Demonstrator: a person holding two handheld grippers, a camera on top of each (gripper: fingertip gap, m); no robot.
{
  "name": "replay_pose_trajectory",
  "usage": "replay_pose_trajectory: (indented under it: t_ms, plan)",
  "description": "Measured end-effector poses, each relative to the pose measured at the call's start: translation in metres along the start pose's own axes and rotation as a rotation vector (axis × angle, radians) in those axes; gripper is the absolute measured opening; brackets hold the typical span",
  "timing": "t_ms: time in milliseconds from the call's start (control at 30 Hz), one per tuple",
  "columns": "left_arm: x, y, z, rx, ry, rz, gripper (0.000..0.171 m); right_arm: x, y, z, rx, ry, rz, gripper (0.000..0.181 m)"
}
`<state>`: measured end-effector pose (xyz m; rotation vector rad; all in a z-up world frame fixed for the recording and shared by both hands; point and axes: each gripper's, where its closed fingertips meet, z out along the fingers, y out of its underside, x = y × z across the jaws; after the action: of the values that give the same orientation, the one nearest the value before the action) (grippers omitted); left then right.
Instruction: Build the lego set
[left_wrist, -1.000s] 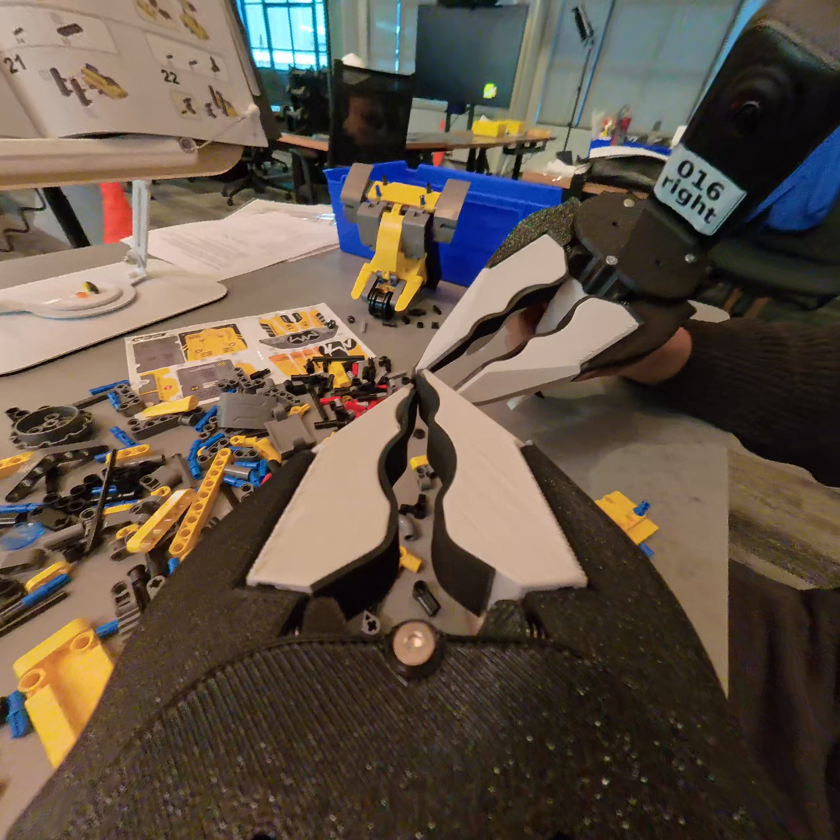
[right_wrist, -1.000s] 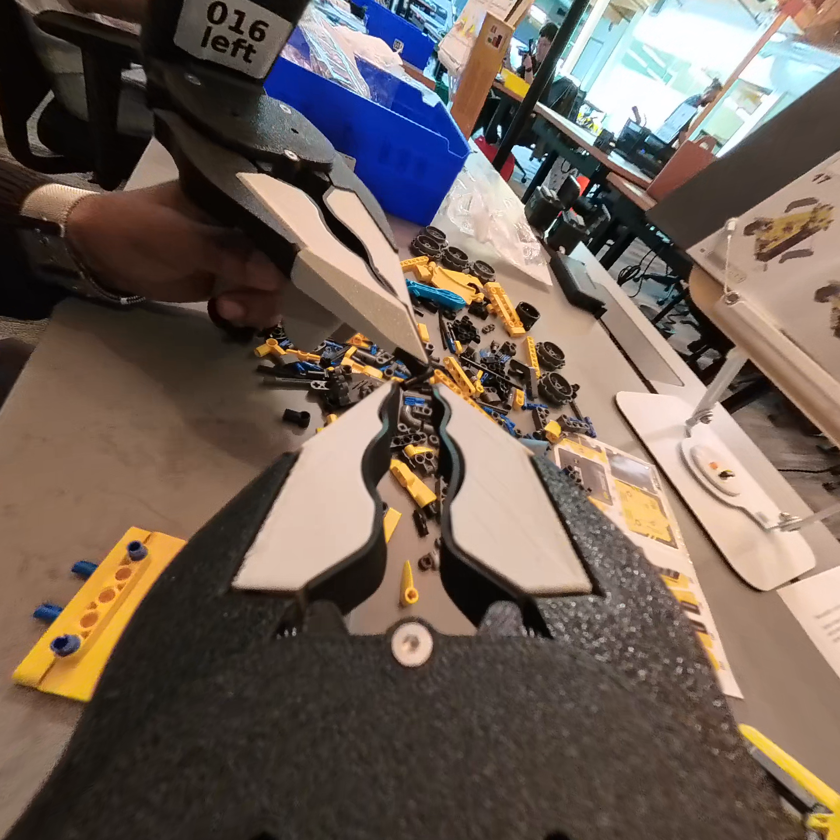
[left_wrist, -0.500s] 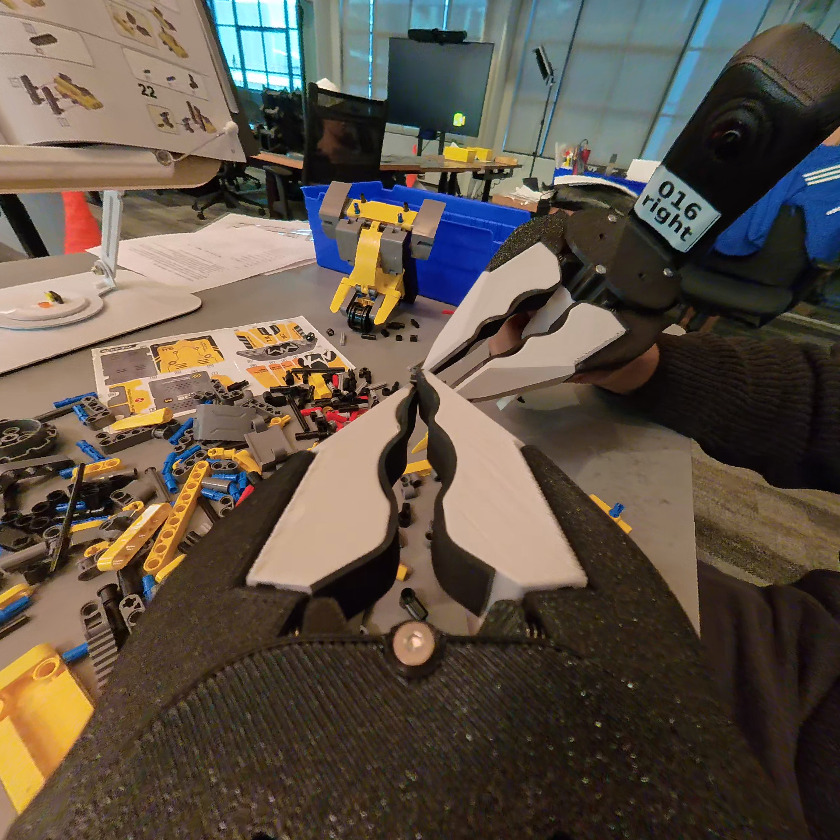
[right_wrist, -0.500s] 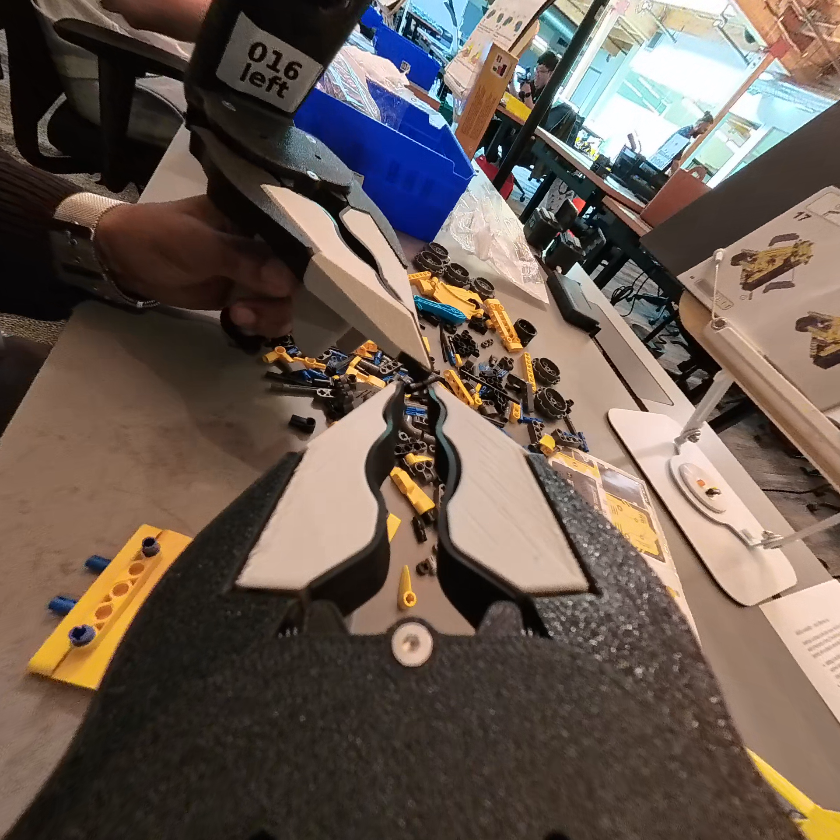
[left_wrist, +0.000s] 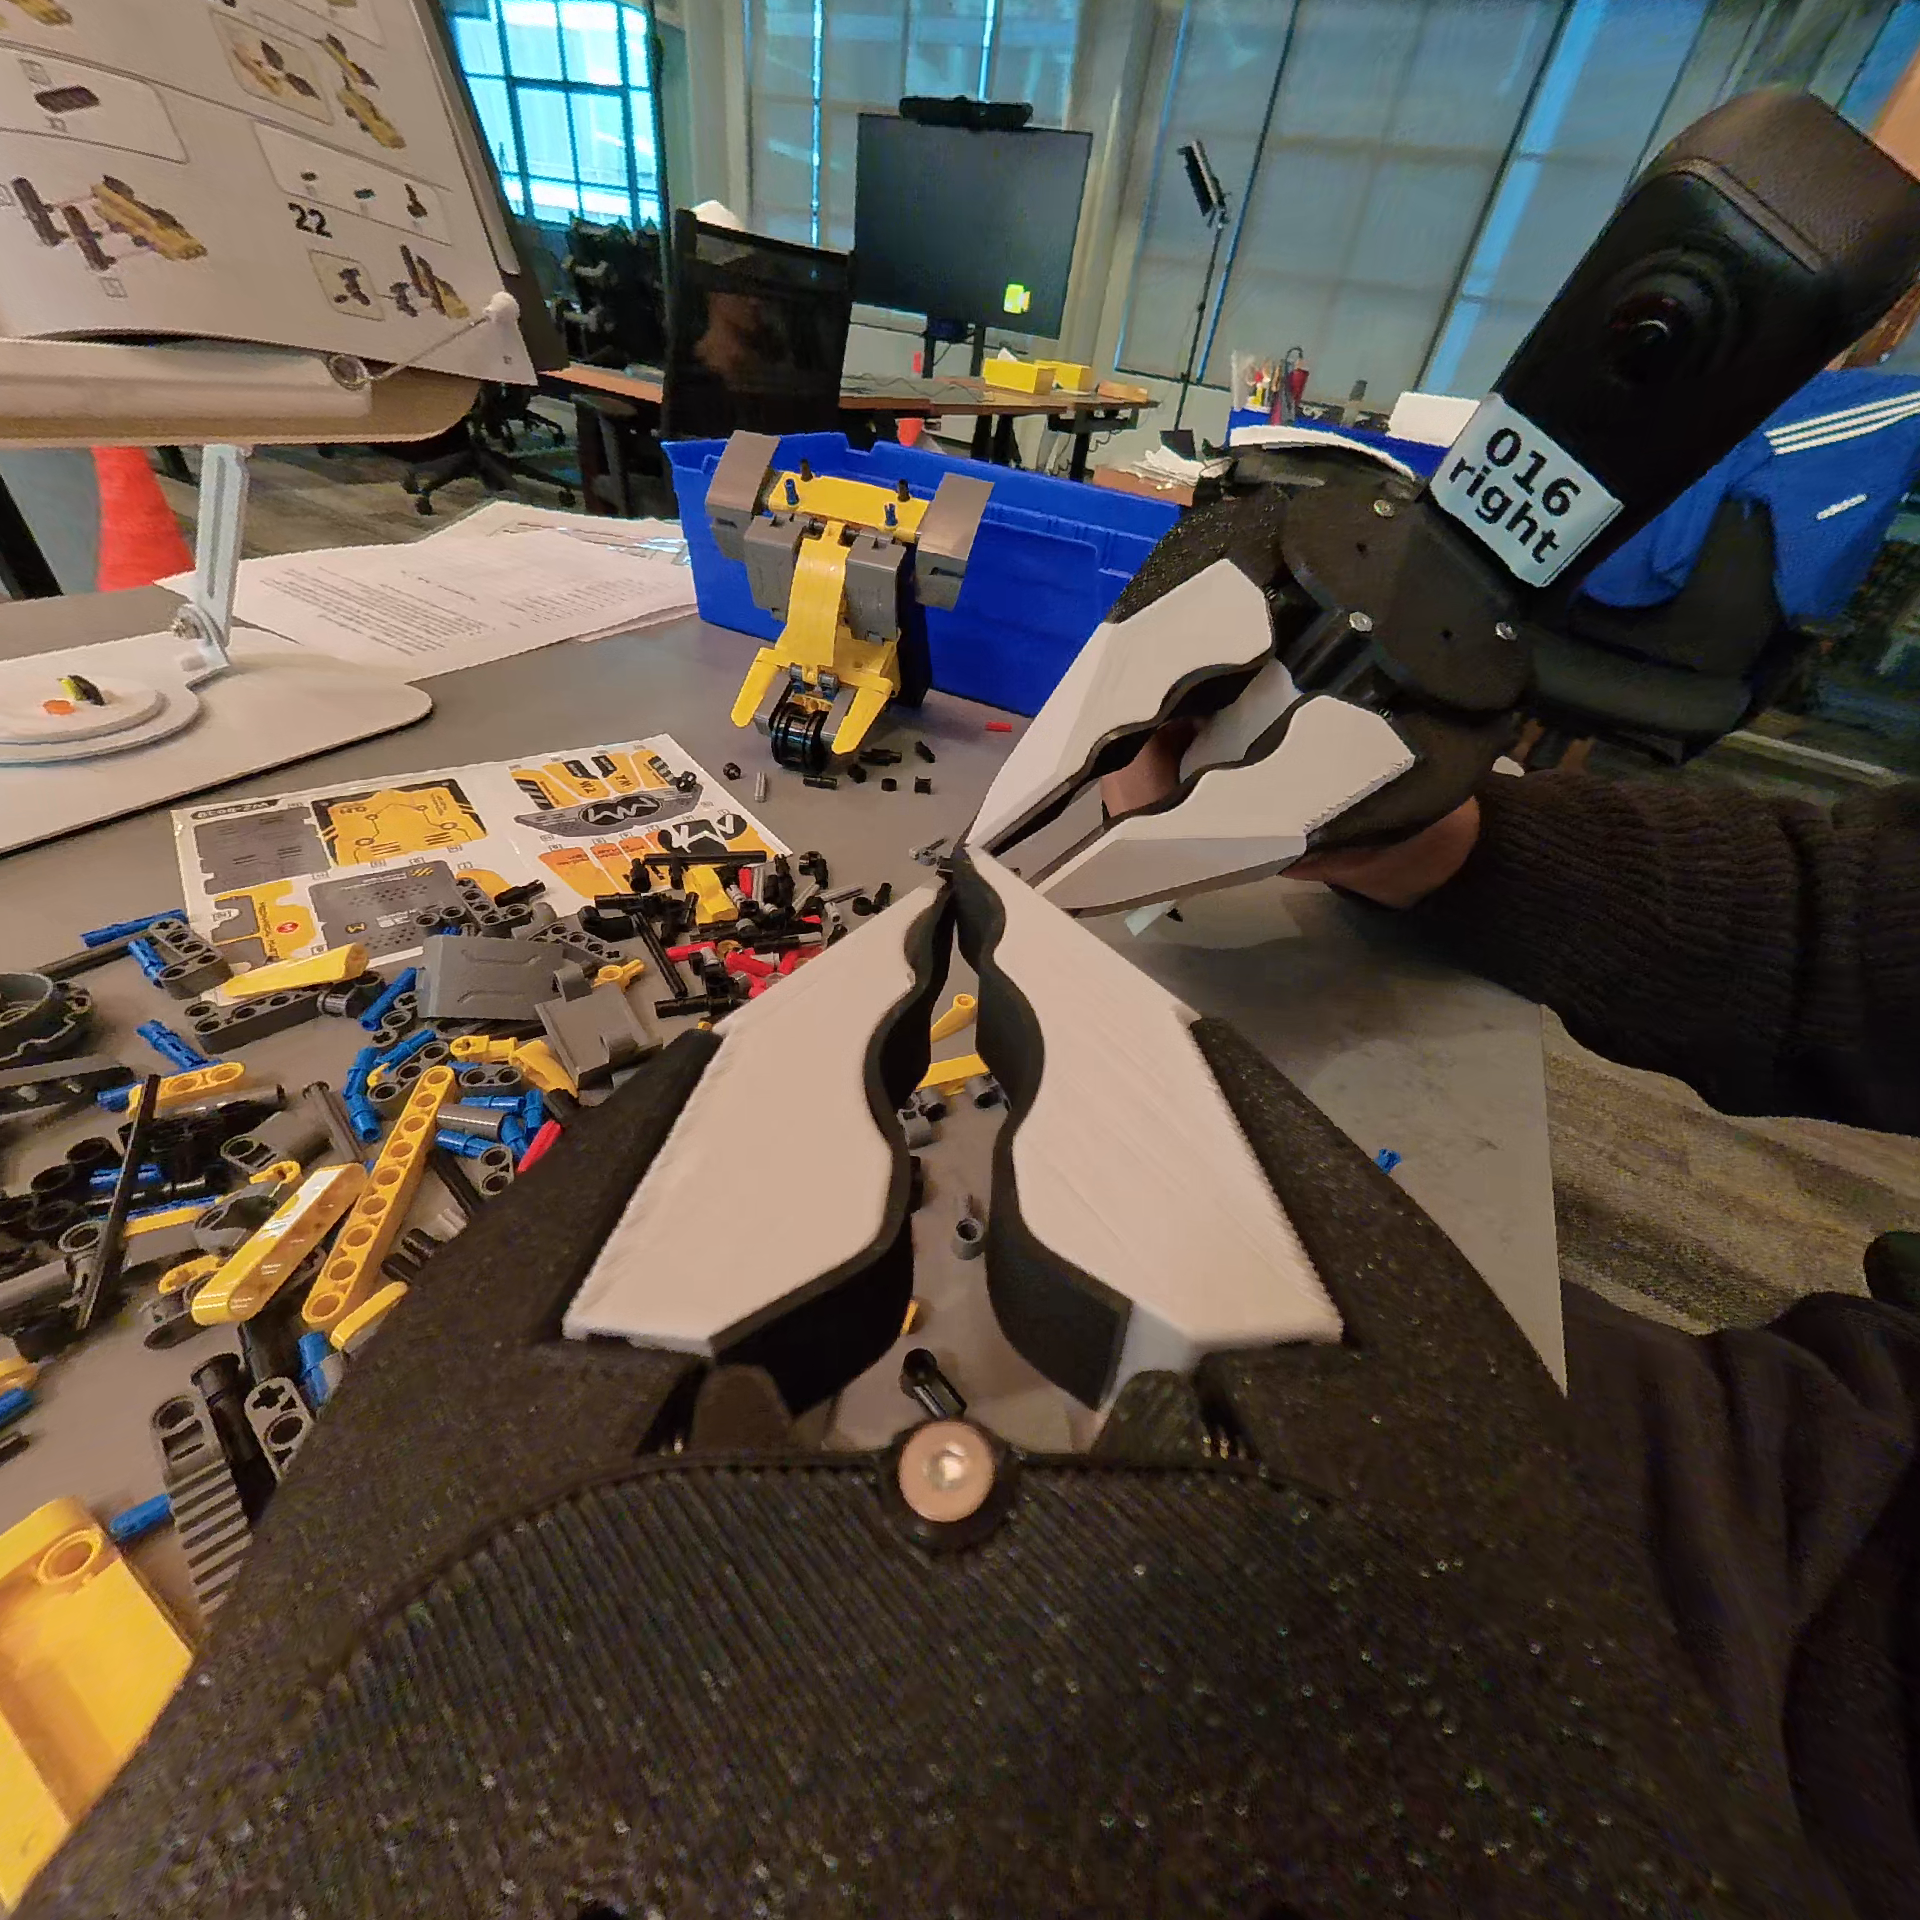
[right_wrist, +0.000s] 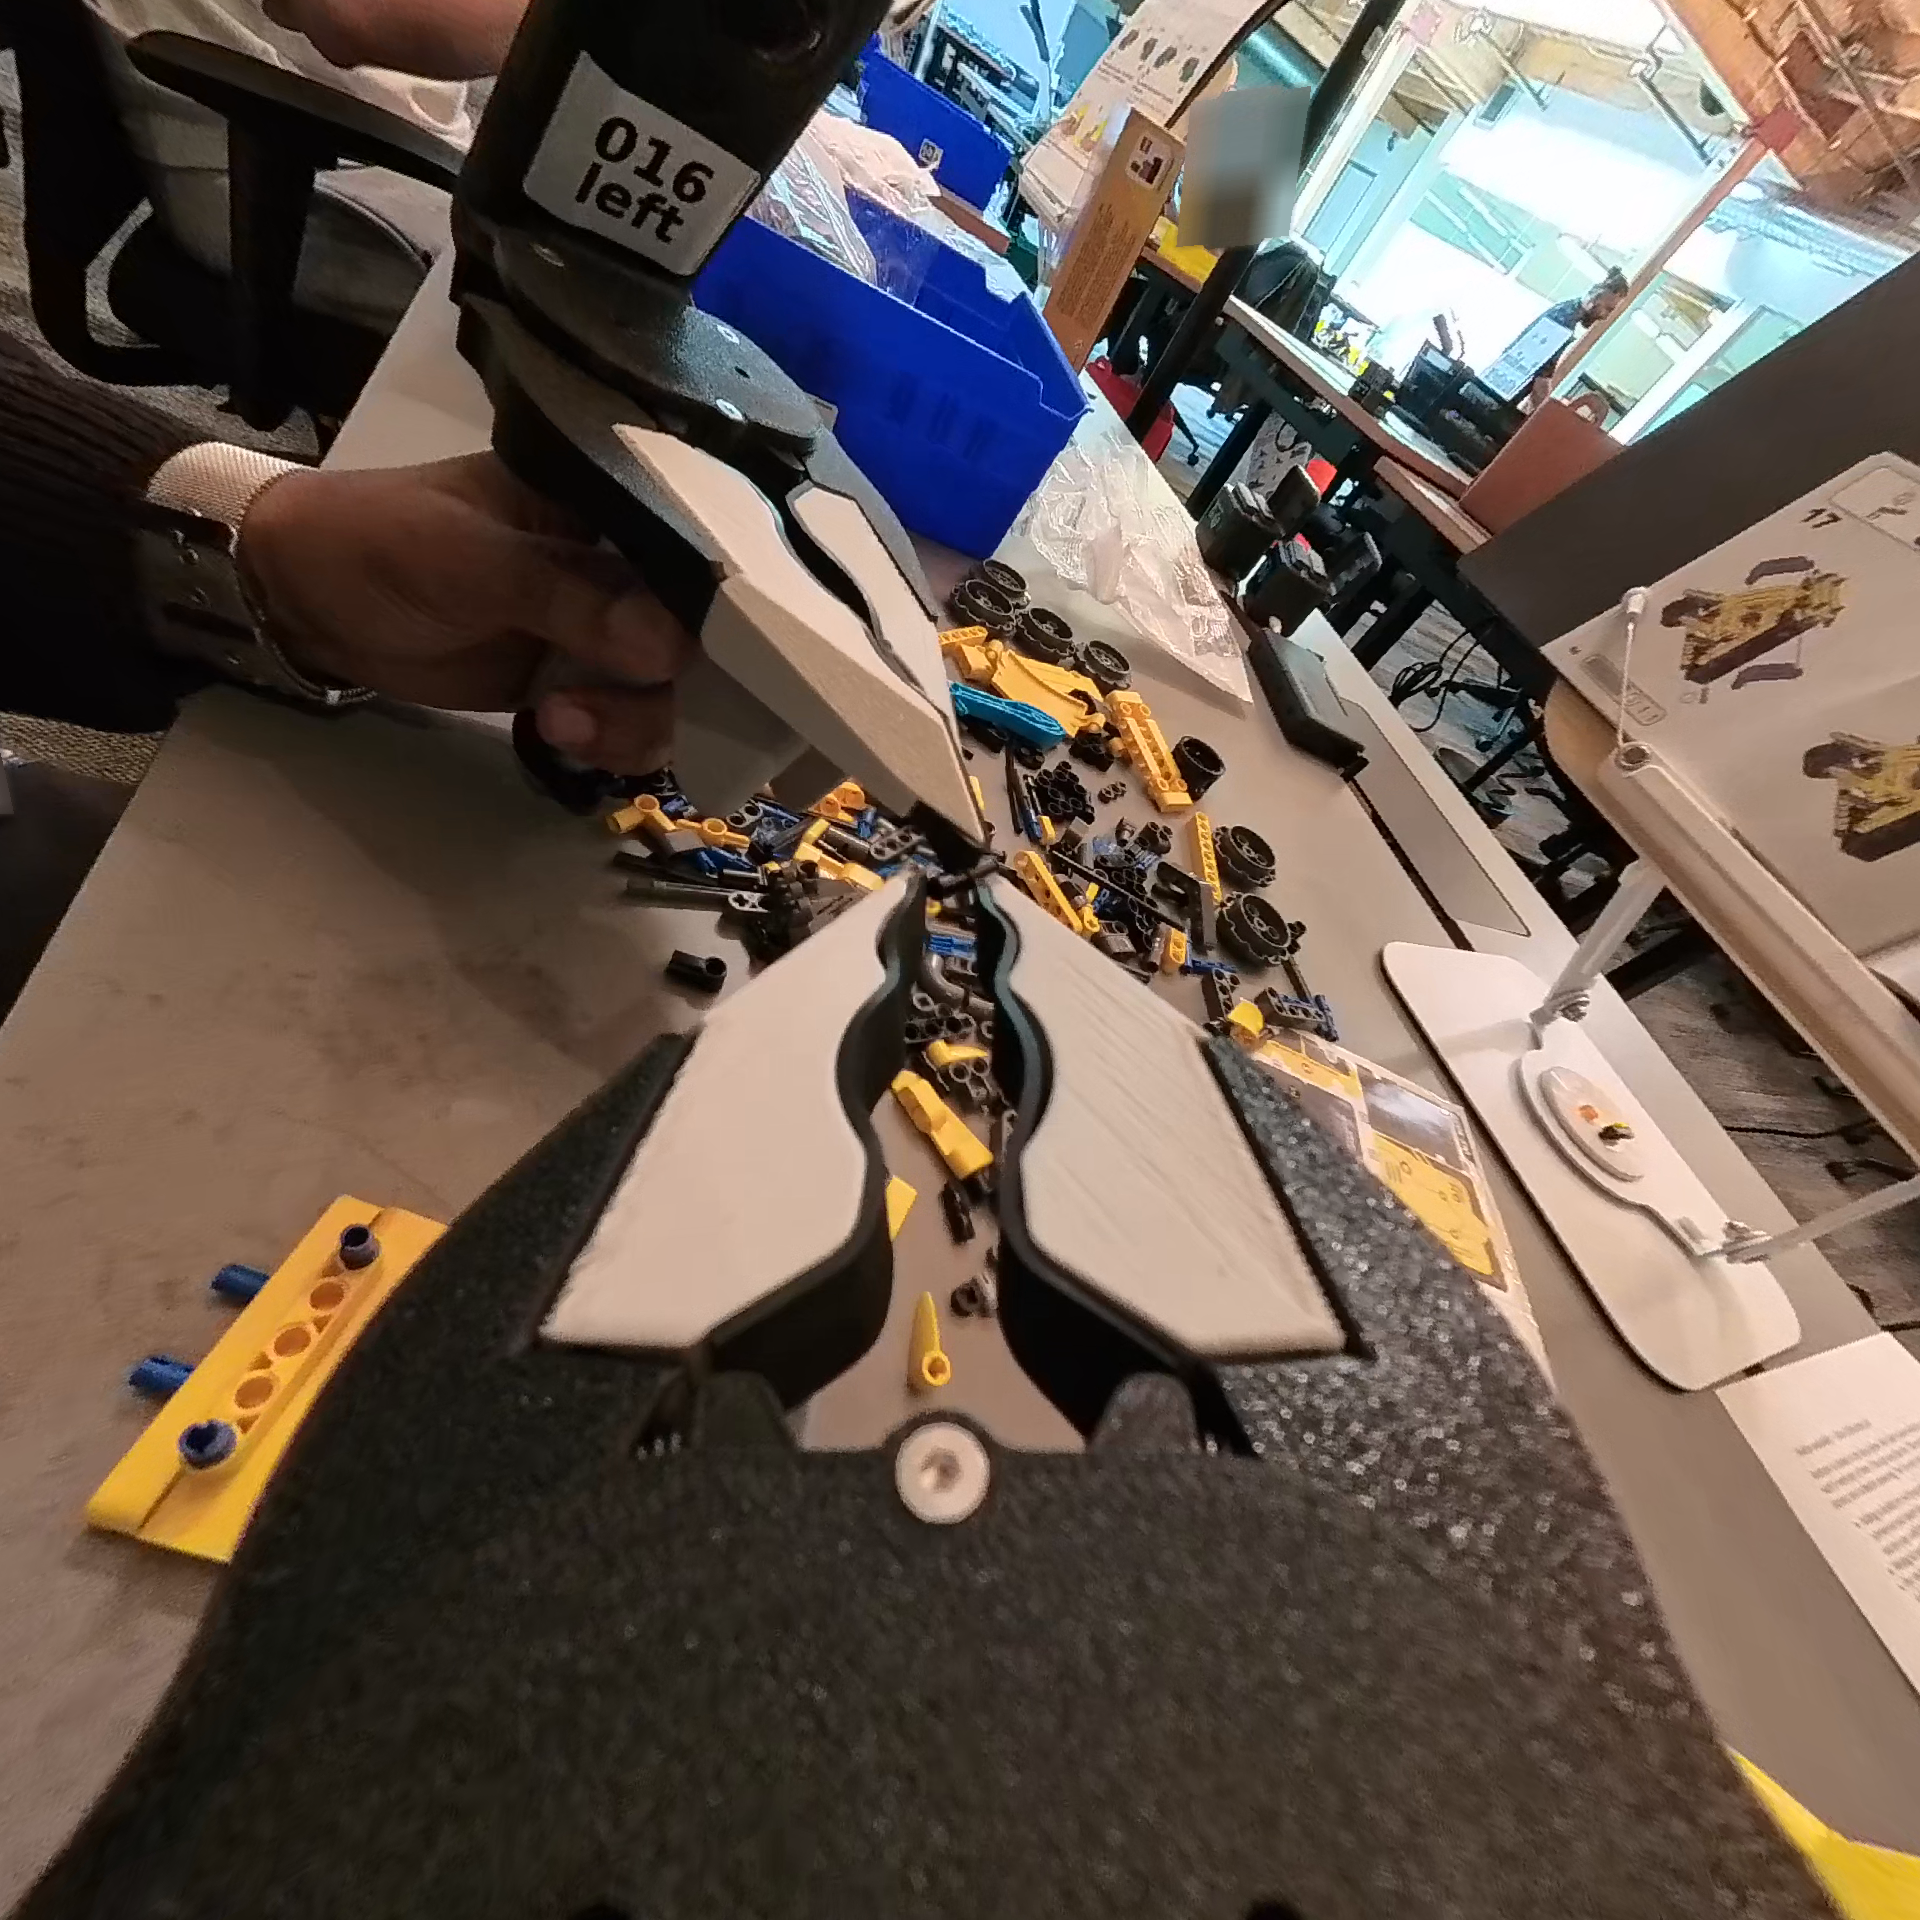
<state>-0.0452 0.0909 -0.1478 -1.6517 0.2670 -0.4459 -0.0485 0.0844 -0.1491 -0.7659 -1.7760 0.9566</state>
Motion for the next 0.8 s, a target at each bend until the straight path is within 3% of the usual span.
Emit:
replay_pose_trajectory:
  t_ms: [400, 500, 800]
  plan:
    - [0.0006, 0.0005, -0.001, -0.002, -0.004, 0.007, 0.0, 0.0, 0.001, 0.0, 0.017, -0.011, 0.025, 0.007]
    - [-0.0004, 0.0012, -0.0004, -0.007, -0.011, 0.007, 0.015, 0.0001, 0.0005, -0.0004, 0.021, -0.015, 0.033, 0.007]
    - [-0.0008, 0.0007, -0.0011, -0.003, -0.012, 0.003, 0.017, -0.0009, -0.0002, -0.0003, 0.023, -0.017, 0.031, 0.007]
